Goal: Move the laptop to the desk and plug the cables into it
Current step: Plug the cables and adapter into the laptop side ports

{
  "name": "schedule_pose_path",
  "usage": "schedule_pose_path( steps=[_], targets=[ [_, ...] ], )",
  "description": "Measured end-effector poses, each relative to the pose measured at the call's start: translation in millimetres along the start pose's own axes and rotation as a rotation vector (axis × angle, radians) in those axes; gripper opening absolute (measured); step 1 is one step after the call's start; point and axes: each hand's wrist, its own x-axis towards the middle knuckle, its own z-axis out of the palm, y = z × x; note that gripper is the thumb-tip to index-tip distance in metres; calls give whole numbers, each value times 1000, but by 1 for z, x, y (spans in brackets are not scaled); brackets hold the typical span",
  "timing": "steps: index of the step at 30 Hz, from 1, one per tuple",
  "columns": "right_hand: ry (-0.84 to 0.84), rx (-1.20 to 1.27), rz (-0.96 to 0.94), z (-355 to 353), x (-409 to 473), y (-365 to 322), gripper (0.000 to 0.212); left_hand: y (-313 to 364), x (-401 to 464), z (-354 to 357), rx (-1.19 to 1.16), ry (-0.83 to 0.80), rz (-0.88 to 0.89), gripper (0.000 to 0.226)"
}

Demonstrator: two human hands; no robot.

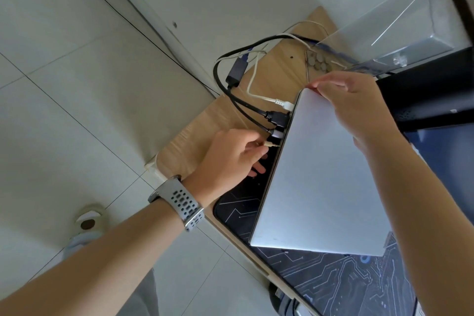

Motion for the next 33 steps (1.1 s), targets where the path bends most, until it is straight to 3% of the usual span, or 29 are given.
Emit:
schedule_pose_path(
  steps=[2,7,16,22,29,33],
  targets=[
    [-2,0,3,0,0,0,21,1,-2,-2,47,-11,37,23],
    [-2,-9,7,0,1,1,21,-2,1,-2,169,-1,106,21],
    [-95,-70,-43,-5,-5,-4,17,-5,0,1,153,53,136,18],
    [-154,-204,-131,-5,-17,-2,40,-3,1,2,136,64,131,19],
    [-101,-269,-160,1,-19,0,41,-3,1,7,227,96,214,25],
    [-97,-253,-164,2,-17,2,39,-1,-3,9,62,71,104,26]
  ],
)
